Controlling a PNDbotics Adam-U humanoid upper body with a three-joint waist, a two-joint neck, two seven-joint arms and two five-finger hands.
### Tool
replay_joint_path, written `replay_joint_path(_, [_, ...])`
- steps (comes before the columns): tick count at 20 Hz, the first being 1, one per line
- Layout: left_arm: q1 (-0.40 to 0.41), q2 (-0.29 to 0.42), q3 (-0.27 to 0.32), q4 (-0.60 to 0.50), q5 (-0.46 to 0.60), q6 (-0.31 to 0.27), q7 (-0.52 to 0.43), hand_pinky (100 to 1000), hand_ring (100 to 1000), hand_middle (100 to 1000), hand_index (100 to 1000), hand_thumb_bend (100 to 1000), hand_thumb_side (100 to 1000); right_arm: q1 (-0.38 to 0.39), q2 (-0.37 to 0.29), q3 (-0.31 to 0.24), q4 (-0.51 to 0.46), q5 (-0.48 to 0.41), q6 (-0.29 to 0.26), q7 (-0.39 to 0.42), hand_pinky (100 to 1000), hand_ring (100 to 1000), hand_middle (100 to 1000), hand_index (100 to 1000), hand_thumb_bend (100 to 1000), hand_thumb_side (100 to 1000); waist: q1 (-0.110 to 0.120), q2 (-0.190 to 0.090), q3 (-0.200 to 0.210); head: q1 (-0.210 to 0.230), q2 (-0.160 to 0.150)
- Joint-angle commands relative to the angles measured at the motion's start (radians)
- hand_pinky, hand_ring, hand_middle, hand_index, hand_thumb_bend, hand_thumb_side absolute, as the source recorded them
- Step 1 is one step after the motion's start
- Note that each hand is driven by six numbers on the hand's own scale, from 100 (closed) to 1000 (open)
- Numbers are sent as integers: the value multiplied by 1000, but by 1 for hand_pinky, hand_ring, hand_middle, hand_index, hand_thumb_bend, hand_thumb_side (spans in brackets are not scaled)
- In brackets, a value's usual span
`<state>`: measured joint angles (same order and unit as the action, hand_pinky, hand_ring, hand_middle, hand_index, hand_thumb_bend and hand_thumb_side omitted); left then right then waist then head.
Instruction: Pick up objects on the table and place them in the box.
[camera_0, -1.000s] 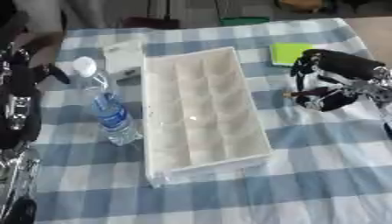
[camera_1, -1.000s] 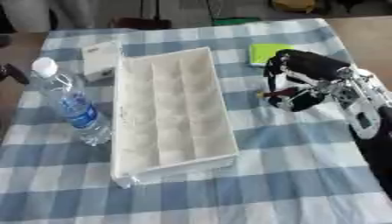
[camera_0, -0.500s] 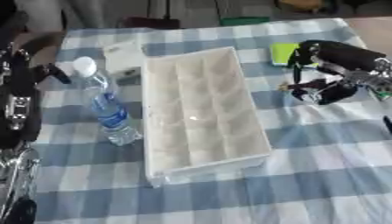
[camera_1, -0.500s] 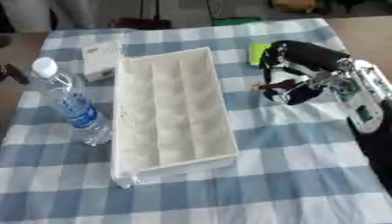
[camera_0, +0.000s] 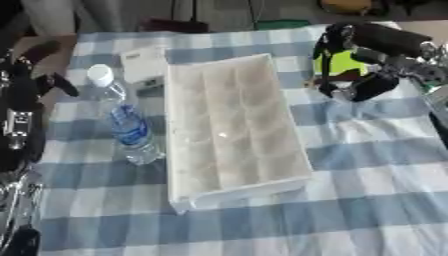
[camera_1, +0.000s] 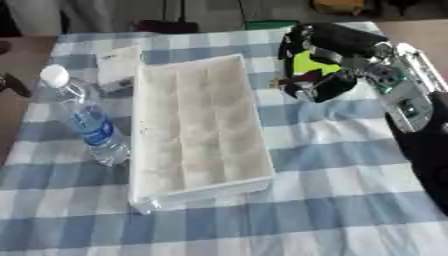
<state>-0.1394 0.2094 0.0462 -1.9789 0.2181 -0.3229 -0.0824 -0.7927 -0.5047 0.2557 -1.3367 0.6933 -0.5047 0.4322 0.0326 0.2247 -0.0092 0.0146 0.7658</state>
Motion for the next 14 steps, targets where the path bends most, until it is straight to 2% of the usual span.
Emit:
replay_joint_path(1, [-14, 6, -4, -21, 5, -1, -6, 418, 802, 929, 875, 505, 484, -33, -2, 0, -10, -13, -1, 13, 961, 750, 670, 453, 293, 100, -3, -11, 11, -7, 4])
replay_joint_path(7, [-26, 6, -11, -21, 15, 0, -15, 419, 802, 929, 875, 507, 482, -68, 32, 19, 26, 9, -19, 31, 964, 755, 672, 458, 301, 100, -6, -5, 43, -15, 4])
replay_joint_path(14, [-37, 6, -19, -21, 25, 2, -24, 419, 802, 928, 875, 509, 479, -98, 84, 53, 47, 18, -52, 53, 964, 755, 672, 461, 292, 100, -9, -1, 60, -23, 4])
